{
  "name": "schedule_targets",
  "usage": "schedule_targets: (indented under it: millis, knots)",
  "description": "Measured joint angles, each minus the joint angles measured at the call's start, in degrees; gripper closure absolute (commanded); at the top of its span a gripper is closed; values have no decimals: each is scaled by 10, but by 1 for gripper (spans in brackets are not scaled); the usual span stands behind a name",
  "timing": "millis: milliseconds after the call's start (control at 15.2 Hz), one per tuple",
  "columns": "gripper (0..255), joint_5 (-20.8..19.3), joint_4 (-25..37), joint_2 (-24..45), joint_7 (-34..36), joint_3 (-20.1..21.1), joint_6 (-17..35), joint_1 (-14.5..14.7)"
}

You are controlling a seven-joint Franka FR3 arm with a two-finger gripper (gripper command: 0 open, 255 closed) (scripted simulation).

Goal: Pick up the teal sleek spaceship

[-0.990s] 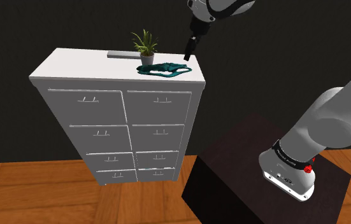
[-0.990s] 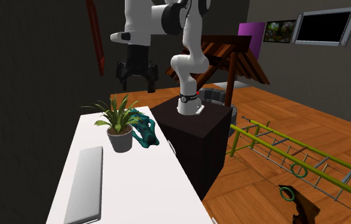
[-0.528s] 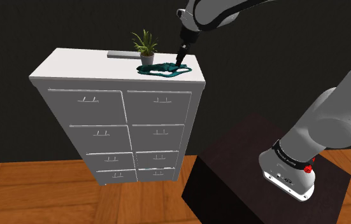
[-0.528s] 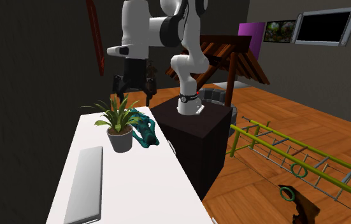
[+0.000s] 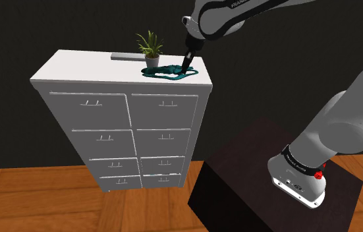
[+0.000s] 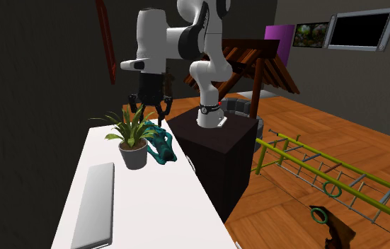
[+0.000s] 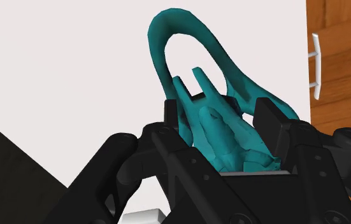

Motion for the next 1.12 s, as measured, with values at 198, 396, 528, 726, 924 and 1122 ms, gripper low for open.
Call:
schedule_targets:
  millis: [198, 396, 528, 726, 924, 1122]
  knots:
    - [255, 0, 0, 0, 0, 0, 0, 0]
    - [255, 0, 0, 0, 0, 0, 0, 0]
    - [255, 0, 2, -1, 0, 0, -3, 0]
    - [255, 1, 12, -11, -1, 0, -23, 0]
    - [255, 2, 23, -20, -2, -1, -44, -1]
    - [255, 2, 37, -29, -1, -1, -66, -1]
